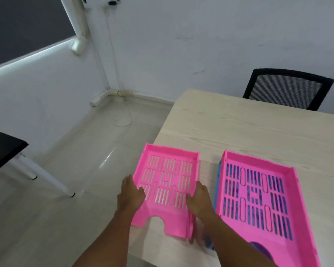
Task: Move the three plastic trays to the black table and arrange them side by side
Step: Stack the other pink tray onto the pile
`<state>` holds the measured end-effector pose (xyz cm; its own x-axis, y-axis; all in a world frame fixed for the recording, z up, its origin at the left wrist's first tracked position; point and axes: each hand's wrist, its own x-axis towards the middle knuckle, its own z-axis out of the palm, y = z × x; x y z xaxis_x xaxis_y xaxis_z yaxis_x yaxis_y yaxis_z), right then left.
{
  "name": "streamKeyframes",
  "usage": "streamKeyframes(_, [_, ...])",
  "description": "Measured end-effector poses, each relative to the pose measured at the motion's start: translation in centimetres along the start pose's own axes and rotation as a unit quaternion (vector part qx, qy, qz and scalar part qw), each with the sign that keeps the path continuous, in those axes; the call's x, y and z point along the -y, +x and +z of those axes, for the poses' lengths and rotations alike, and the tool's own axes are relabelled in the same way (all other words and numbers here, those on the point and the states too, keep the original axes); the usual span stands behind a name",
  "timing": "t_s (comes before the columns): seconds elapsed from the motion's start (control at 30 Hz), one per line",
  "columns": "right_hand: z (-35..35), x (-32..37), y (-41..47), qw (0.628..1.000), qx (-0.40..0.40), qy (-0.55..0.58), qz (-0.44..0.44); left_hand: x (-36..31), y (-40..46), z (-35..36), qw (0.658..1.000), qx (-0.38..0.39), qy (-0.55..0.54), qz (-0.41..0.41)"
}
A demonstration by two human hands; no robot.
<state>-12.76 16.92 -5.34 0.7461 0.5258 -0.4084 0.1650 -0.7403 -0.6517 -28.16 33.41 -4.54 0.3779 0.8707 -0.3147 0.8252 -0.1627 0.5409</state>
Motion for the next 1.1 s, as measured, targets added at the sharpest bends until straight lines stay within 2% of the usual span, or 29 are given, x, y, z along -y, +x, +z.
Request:
streamKeyframes(0.1, [0.9, -0.6, 0.3, 1.000, -0.012, -0.002, 0.024, 0.9, 0.2, 0.3, 1.000, 0.021, -0.012, -0.018])
streamKeyframes(0.23, [1.2, 0.0, 0.6, 0.999, -0.043, -0.020, 0.020, 0.1, 0.0, 0.1, 0.998, -0.011, -0.029, -0.049])
streamKeyframes(0.43, [-1.4, 1.9, 1.3, 0.992, -0.119, -0.013, -0.041, -1.5, -0.1, -1.9, 0.999, -0.041, -0.001, -0.029])
streamKeyframes(0.57, [-3.7, 3.0, 0.7, 0.986, -0.142, 0.014, -0.085, -3.1, -0.4, -3.1, 0.998, -0.062, -0.006, -0.025])
streamKeyframes(0.77, [-8.9, 2.2, -0.6, 0.974, -0.179, 0.013, -0.138, -6.0, -1.5, -3.5, 0.995, -0.082, -0.063, 0.013])
streamKeyframes(0.93, [-14.9, -1.2, -2.2, 0.964, -0.228, 0.021, -0.136, -10.9, -4.5, -1.4, 0.987, -0.030, -0.140, 0.071])
streamKeyframes(1.1, [-20.5, -6.1, -4.0, 0.958, -0.264, 0.040, -0.105, -15.6, -7.9, 2.2, 0.981, 0.033, -0.162, 0.104])
